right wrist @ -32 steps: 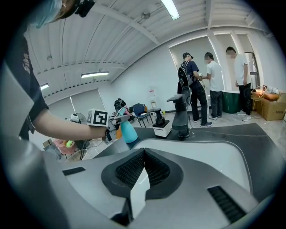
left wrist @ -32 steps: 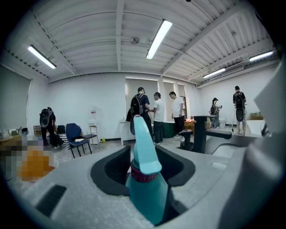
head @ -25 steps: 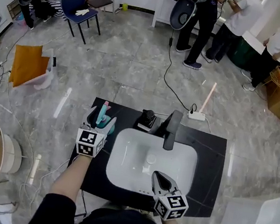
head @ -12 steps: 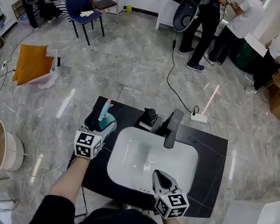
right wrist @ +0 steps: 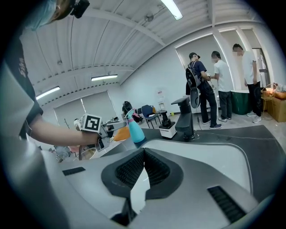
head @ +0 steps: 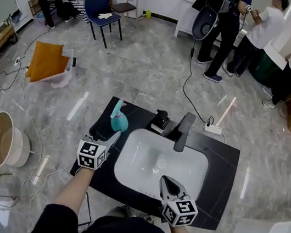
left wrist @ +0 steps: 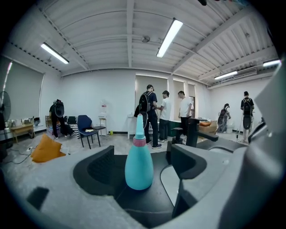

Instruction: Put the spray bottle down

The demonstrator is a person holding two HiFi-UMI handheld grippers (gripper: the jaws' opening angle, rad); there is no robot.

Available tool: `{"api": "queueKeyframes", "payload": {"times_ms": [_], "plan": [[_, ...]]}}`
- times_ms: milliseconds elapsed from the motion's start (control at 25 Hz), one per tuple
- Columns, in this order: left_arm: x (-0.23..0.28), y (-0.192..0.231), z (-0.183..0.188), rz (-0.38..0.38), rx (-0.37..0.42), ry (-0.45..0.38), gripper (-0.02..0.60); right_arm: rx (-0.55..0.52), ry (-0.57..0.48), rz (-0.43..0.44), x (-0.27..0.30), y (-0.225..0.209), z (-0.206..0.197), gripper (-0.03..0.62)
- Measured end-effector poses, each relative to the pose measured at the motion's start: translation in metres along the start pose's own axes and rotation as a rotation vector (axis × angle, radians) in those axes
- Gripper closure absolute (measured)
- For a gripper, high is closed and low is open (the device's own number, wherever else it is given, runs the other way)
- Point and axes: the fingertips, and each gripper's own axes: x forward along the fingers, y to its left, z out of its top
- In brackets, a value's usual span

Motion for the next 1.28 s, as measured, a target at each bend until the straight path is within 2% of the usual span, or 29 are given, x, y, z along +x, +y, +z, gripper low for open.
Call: {"api": "queueKeyframes", "payload": {"times_ms": [320,760,1040,1280], "plan": [[-0.048,-0.022,0.008,0.054,0.006,-0.037,0.283,-0.037,-0.006,0.057,-0.021,0.002,-0.004,0.594],[-0.126,-0.074,0.012,0.106,0.023,-0.073,0.470,-0.088,-0.022,0.116,-0.057,0.008,-0.013,0.594],[-0.172,-0.108,0.011,0.142,-0.009,-0.085,0.568,-0.111,-0.034,0.146,-0.079,0.007,-0.015,0.592],[-0.200,-0.147,0.008,0.125,-0.009,-0.086,0.570,-0.118,-0.049,0.172,-0.095,0.009,-0.019,0.594]]}}
